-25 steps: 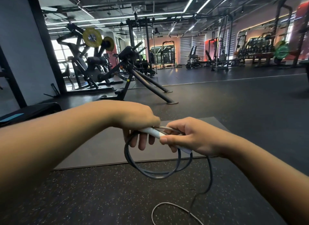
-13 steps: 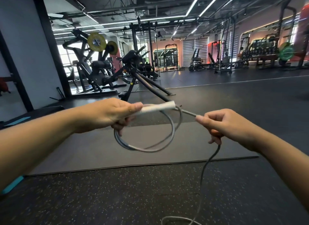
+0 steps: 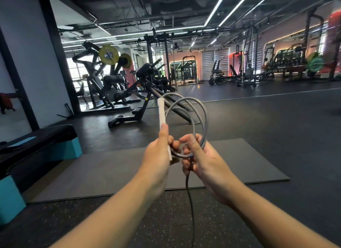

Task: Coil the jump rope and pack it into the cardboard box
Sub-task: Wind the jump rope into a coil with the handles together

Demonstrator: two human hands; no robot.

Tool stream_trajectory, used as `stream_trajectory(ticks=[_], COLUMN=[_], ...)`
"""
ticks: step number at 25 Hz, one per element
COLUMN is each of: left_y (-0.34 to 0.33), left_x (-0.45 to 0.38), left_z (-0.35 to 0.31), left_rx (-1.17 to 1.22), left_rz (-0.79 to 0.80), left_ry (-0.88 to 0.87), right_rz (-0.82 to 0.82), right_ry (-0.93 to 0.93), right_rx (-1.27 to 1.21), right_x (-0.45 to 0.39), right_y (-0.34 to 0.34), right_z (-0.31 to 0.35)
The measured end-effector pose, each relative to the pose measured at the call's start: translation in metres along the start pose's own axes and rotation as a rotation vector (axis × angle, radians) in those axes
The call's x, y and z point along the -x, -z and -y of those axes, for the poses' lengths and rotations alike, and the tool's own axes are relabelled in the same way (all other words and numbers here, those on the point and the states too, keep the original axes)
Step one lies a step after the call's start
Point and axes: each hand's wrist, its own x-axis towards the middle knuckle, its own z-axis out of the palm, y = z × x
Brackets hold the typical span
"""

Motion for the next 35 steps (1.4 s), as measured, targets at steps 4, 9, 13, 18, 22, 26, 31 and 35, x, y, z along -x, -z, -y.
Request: stream_trajectory(ticks=[4, 9, 13, 18, 22, 26, 31, 35], left_y=[-0.025, -0.037, -0.037, -0.022, -0.016, -0.034, -0.030, -0.004], left_x=[0.011, 0.011, 0.017, 0.015, 0.009, 0.015, 0.021, 0.027], left_z=[0.013, 0.019, 0.021, 0.012, -0.004, -0.001, 0.003, 0.010], left_rx=[0.018, 0.256, 0.245, 0.253, 0.288, 0.281, 0.283, 0.168], left_rz=[-0.090, -0.140, -0.101, -0.100, -0.216, -0.275, -0.210, -0.395], left_ry=[0.050, 0.032, 0.079, 0.116, 0.010, 0.144, 0.309, 0.327], right_rz=[-0.050, -0.178, -0.148, -0.182, -0.129, -0.023, -0.114, -0.176], right_ry=[0.004, 0.086, 0.123, 0.147, 0.090, 0.055, 0.086, 0.123], right_rx=[0.032, 0.013, 0.077, 0.097, 0.042, -0.036, -0.020, 0.233], right_x=[0.012, 0.007, 0.011, 0.008, 0.003, 0.012, 0.009, -0.005], right_y=[-0.018, -0.018, -0.014, -0.009, 0.001, -0.005, -0.004, 0.016], right_z=[-0.009, -0.013, -0.013, -0.008, 0.007, 0.004, 0.011, 0.023])
